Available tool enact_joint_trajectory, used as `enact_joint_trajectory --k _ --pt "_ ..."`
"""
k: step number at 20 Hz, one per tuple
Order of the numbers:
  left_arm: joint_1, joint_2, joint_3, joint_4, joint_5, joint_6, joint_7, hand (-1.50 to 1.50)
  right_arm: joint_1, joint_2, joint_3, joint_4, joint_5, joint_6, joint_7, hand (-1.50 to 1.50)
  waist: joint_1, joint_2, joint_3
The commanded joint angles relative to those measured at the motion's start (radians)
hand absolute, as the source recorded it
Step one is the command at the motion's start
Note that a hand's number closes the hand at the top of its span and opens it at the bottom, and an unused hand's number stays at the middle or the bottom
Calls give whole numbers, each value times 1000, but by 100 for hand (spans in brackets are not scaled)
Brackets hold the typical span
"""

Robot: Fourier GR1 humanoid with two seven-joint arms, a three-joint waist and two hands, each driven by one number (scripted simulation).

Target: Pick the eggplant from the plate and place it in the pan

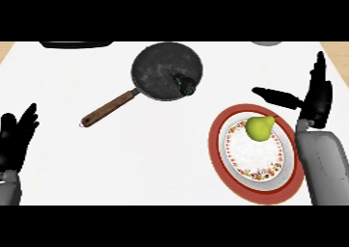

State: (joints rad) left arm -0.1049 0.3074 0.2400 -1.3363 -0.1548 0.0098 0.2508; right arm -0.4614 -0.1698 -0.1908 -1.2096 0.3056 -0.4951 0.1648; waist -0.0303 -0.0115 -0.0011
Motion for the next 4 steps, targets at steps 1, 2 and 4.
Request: enact_joint_trajectory --k 1,2,4 --pt "12 -26 -25 -56 -31 35 30 0 203 -56 18 -305 -32 94 95 -150 -1 0 0" --pt "-10 -13 -9 38 -20 14 -14 0 265 -34 59 -368 -8 97 103 -150 2 4 0" --pt "-34 -18 -27 0 -34 19 11 0 333 -78 11 -423 -54 141 104 -150 12 8 1"
